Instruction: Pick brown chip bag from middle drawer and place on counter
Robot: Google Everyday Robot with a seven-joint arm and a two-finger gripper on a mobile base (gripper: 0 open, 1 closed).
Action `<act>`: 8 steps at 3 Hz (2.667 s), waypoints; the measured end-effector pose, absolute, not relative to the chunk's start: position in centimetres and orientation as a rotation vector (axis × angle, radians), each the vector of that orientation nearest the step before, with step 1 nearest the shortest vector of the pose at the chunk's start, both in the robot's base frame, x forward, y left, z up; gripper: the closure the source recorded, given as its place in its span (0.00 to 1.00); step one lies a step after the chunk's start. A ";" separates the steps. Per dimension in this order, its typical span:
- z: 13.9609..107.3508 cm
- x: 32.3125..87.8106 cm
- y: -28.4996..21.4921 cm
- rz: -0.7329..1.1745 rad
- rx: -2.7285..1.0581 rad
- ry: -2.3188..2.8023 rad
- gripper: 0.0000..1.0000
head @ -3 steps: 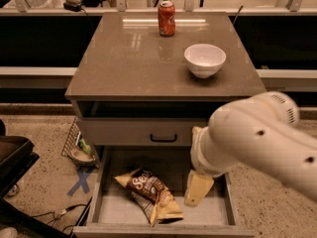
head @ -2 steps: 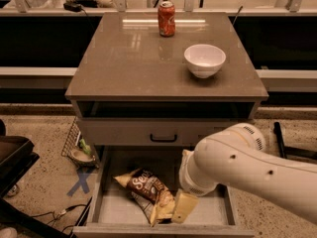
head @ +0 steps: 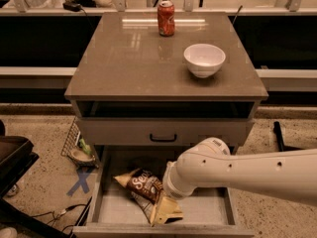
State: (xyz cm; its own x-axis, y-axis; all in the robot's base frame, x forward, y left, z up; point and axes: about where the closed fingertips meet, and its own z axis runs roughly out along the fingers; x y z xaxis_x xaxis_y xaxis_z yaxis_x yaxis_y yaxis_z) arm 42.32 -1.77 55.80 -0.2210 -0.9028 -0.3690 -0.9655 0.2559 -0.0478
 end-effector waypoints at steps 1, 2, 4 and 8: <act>55.8 42.3 -1.8 0.273 -1.718 2.211 0.00; 53.8 44.0 -0.7 0.295 -1.714 2.217 0.00; 45.0 50.8 1.6 0.399 -1.642 2.264 0.00; 39.1 48.6 2.6 0.622 -1.559 2.286 0.94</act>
Offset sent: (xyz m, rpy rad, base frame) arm 0.0731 0.0438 -0.0842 0.0407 0.0553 -0.0115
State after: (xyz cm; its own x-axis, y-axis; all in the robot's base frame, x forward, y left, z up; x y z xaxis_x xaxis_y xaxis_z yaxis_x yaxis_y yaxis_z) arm 48.55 2.58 39.08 -0.3633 -0.7995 -0.4784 -0.9317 0.3157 0.1798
